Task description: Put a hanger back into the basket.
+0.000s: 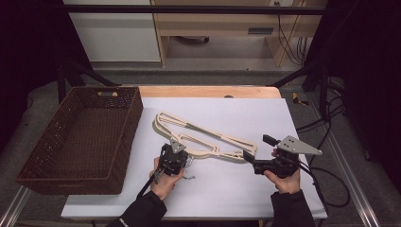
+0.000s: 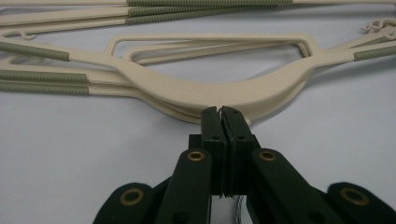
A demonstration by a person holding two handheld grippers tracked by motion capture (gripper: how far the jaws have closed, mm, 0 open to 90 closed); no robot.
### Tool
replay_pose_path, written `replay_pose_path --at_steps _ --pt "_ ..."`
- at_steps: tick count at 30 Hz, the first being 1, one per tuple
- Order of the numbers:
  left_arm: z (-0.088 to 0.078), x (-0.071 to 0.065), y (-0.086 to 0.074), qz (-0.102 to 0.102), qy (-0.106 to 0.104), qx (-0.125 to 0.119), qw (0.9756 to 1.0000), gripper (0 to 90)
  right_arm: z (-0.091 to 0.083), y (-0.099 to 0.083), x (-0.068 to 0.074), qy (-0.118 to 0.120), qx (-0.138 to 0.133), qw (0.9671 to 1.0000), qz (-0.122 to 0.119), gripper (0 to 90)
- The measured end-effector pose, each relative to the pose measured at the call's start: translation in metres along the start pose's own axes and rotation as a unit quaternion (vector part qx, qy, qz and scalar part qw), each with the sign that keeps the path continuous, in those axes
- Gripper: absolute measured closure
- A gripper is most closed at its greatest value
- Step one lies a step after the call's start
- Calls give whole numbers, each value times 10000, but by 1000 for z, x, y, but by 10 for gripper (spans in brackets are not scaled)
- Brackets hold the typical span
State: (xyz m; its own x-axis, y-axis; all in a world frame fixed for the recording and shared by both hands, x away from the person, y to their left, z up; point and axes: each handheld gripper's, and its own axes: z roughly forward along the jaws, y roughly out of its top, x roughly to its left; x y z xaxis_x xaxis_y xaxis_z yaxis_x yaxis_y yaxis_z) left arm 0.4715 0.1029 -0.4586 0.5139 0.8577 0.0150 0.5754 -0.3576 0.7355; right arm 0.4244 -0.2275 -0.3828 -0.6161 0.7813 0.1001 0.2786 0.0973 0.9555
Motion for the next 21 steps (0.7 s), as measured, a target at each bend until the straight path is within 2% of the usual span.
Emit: replay_pose_path --at_steps 3,7,8,9,10,11,12,14,21 --pt "-3 -1 2 58 49 -27 10000 885 11 -2 4 112 77 9999 -62 74" --pt "-8 -1 5 152 82 -49 9998 886 33 -4 15 222 316 9991 -198 81" --pt "-9 -1 6 180 85 -58 9998 886 33 -4 15 222 316 9991 -198 81" --pt "-11 -2 7 231 95 -69 9997 886 46 -5 20 299 435 9982 -296 82" --pt "-11 -2 7 231 95 -69 9997 886 50 -4 21 351 469 9979 -289 84" --pt "-12 -2 8 266 97 -48 9996 886 50 -4 21 351 469 9979 -289 84" --pt "-12 -2 8 300 101 -20 9995 886 61 -2 25 441 521 9972 -318 91" --pt "-12 -2 9 365 104 44 9993 886 68 0 28 490 528 9967 -381 102" --pt "-14 1 12 355 28 104 9993 886 86 5 33 605 552 9956 -461 139"
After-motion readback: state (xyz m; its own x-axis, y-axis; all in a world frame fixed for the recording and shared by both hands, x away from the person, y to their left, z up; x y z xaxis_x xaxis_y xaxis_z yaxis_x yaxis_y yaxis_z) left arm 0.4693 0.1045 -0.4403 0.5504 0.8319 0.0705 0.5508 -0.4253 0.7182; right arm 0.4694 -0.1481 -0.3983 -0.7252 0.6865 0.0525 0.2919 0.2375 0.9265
